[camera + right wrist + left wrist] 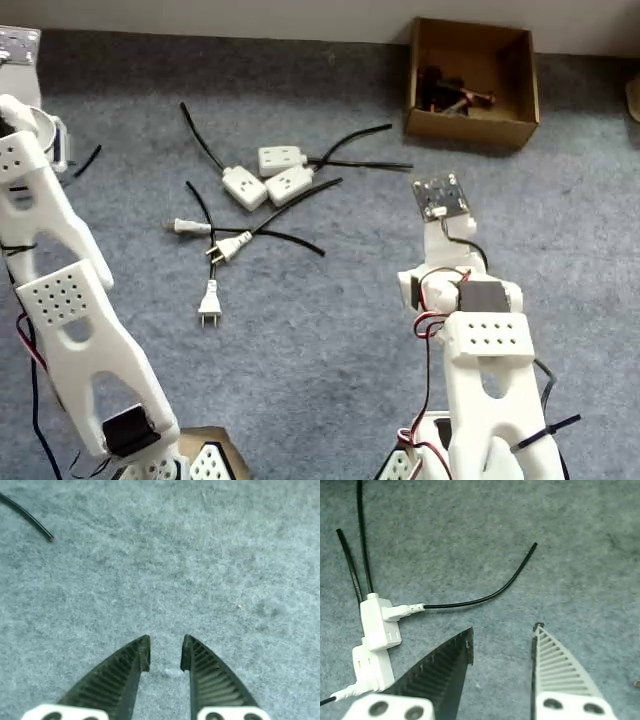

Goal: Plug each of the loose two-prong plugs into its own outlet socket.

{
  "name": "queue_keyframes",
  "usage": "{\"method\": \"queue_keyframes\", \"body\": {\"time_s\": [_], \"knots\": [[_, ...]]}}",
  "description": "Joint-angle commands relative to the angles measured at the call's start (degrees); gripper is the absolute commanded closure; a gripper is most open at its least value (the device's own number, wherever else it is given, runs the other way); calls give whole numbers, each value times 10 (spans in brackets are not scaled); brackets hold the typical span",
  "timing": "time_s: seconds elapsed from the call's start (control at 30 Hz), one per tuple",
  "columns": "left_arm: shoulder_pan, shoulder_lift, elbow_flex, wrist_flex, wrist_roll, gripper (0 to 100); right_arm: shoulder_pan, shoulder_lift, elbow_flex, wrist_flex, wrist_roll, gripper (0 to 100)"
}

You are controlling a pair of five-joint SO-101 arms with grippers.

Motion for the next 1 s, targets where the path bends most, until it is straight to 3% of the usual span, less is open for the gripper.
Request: {"method": "queue_keyframes", "body": {"time_s": [0.0,0.37,0.83,0.97], "knots": [[41,-18,15,4,-10,817,4,-19,-7,-10,9,889],[125,-66,51,7,-6,818,4,-15,-6,-26,8,889],[277,-282,328,4,18,815,4,-15,-5,-26,8,889],[323,-282,351,4,-18,814,4,-20,10,-29,8,889]]}}
